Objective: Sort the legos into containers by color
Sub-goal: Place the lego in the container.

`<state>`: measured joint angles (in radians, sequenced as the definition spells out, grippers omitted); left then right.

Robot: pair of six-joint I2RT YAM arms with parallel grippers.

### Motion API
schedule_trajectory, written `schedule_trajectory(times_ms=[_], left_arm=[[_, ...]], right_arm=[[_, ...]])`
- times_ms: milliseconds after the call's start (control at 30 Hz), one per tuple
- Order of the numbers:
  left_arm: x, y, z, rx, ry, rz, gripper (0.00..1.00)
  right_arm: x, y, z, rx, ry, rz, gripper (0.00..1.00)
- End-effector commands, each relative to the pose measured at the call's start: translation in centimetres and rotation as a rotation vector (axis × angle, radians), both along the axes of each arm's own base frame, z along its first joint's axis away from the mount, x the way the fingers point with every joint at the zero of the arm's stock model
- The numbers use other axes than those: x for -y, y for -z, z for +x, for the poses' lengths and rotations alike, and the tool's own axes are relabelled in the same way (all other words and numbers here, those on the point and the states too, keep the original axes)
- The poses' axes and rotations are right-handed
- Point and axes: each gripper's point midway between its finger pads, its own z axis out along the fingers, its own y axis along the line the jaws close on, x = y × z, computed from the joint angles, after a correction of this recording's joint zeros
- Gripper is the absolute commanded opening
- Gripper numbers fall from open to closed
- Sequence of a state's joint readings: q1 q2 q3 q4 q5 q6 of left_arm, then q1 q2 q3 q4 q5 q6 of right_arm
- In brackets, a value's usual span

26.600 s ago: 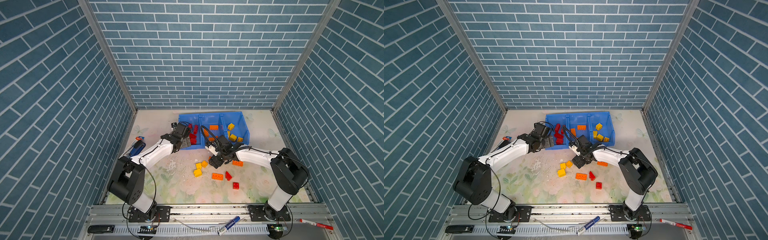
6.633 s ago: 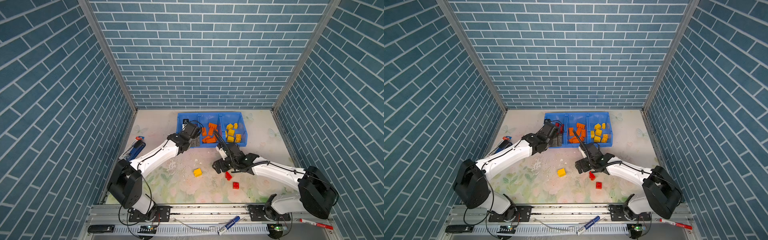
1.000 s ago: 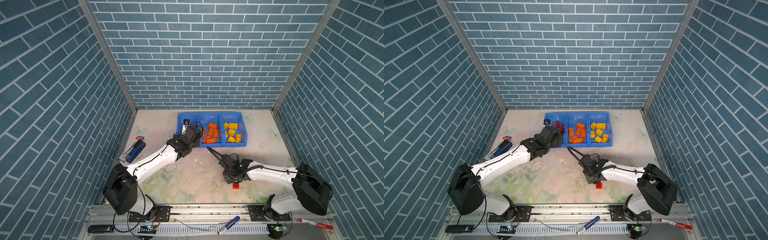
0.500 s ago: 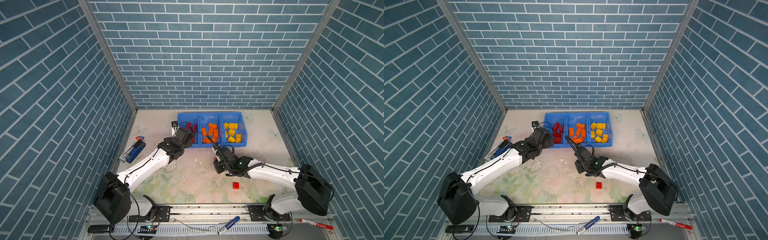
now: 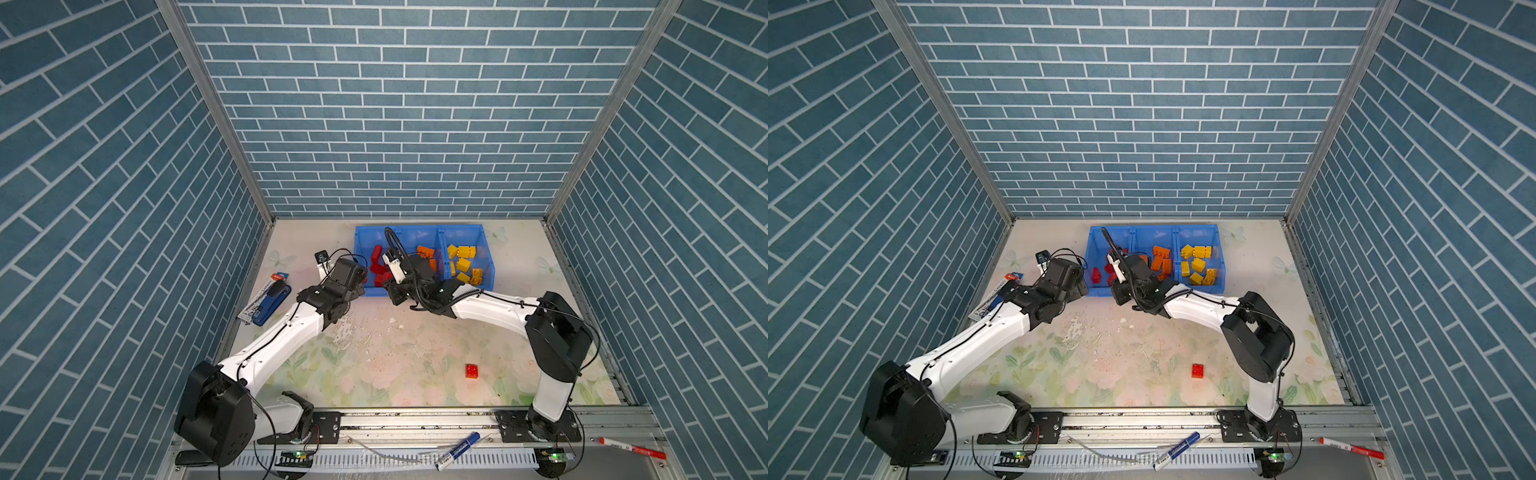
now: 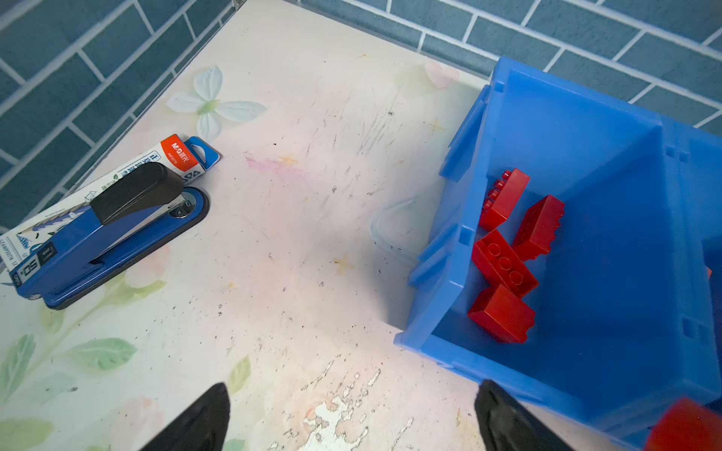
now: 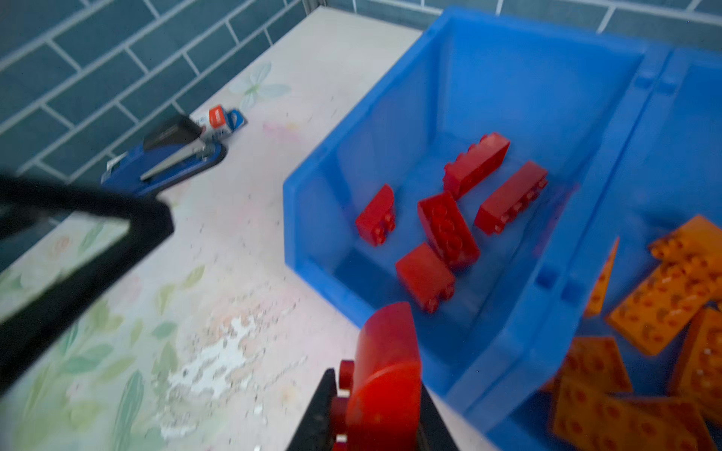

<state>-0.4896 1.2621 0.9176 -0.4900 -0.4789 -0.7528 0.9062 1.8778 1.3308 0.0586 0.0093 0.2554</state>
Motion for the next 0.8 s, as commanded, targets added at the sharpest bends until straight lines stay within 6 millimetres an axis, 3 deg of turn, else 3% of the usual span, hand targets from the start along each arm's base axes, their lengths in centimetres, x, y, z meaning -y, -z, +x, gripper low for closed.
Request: schedule_trajectory(times_ms=[0, 233, 367, 500, 567, 667, 767], left_arm=[[-1.2, 0.3, -0.9, -0.030, -0.030, 0.031, 0.99], [-1.0, 0.9, -1.0, -0.058, -0.018, 0.026, 0.99], [0.1, 1.0, -0.6, -0.070, 0.033, 0.003, 0.99], [1.9, 1.3, -0.2, -0.061, 0.132, -0.045, 0.99], [2.9, 1.5, 0.0, -0.046, 0.179, -0.076, 0.99], [4.2, 1.9, 0.2, -0.045, 0.249, -0.109, 0.99], [6.4, 2.1, 0.4, -0.037, 0.356, -0.163, 0.99]], right_arm=[[-1.0, -1.3, 3.1, 0.039, 0.009, -0.012, 0.27], [-3.0, -1.9, 8.9, 0.043, 0.031, 0.005, 0.34], [-4.5, -1.7, 9.3, 0.017, -0.052, -0.060, 0.59], [-4.2, -3.2, 7.7, 0.015, -0.119, -0.048, 0.70], [-3.1, -5.2, 6.1, 0.029, -0.139, -0.025, 0.72], [-0.4, -5.6, 3.3, 0.005, -0.141, -0.031, 0.76], [3.5, -4.8, 0.3, -0.058, -0.084, -0.046, 0.78]])
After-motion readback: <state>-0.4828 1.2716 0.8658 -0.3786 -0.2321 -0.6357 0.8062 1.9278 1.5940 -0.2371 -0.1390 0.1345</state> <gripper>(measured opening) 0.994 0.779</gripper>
